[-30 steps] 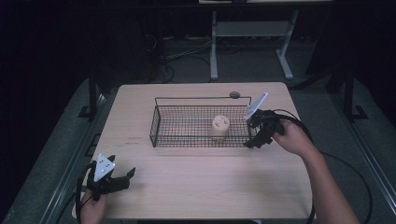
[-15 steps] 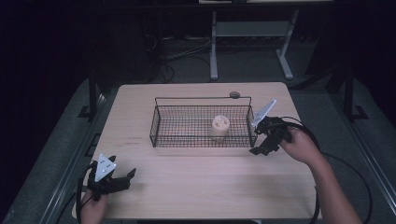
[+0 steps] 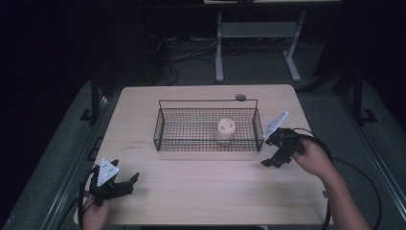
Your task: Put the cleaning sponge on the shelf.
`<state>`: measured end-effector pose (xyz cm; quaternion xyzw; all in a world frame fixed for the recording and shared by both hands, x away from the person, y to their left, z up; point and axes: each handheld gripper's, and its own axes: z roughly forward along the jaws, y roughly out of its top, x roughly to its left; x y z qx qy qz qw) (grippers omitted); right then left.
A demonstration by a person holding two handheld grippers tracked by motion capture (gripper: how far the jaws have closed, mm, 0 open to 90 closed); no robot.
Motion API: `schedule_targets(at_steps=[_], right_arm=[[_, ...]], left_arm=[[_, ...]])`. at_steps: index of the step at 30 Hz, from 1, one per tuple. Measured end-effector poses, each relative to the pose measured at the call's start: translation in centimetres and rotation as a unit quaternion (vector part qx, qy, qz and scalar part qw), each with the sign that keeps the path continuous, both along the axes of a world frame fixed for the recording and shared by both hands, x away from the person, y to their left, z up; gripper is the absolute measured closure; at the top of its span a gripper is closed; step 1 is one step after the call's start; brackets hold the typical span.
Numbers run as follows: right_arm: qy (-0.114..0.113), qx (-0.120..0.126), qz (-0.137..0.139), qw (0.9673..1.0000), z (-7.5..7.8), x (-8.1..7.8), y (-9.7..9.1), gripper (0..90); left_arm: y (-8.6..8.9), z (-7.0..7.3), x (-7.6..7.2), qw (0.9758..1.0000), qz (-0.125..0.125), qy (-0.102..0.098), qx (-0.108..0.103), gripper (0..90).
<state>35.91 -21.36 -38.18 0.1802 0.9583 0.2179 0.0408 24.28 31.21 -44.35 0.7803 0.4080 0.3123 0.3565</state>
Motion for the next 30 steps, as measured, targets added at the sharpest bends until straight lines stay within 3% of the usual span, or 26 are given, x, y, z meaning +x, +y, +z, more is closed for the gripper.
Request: schedule_targets(at_steps=[30], right_arm=[[0.017,0.009,-0.014,0.9997,-3.7,-2.8,-2.3,16.3]], left_arm=[[0.0,-0.2,0.1,1.0000,0.000,0.003,0.003,13.7]])
